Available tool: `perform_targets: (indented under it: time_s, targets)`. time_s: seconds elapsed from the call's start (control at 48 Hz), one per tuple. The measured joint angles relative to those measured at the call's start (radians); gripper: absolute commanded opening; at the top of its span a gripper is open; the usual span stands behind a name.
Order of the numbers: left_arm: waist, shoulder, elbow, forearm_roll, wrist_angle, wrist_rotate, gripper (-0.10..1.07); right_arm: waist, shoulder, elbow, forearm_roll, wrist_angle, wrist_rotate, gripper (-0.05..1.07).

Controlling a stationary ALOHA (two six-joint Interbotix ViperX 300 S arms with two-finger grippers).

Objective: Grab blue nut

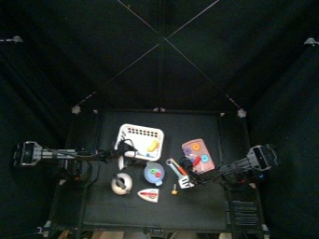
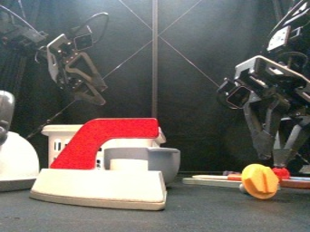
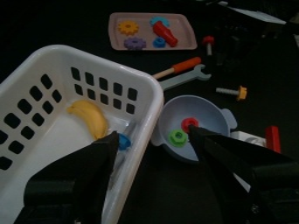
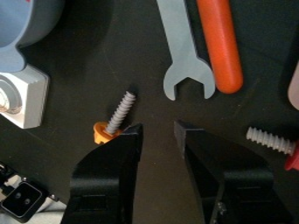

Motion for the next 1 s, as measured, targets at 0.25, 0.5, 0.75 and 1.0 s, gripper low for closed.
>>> perform_targets:
  time_s: [0.25,0.5,0.75,1.0]
  targets:
    - [0.000,0.000,0.000,0.000,-0.002,0.000,0.97,-0.114,-0.067,-0.012,-0.202,0.118,-0.003,0.75]
    - [0.002,0.000,0.000,0.000,0.000,0.000,0.97,-0.196,-0.097,-0.011,-0.284,0.337,-0.005,0.75]
    - [0.002,0.000,0.003,0.000,0.000,0.000,0.97,-0.212,-0.054,-0.003,-0.284,0.353,-0.005,0.75]
    - [0.003,0.000,0.003,0.002,0.002,0.000,0.97,-0.253,-0.003,-0.003,-0.287,0.348,-0.061,0.75]
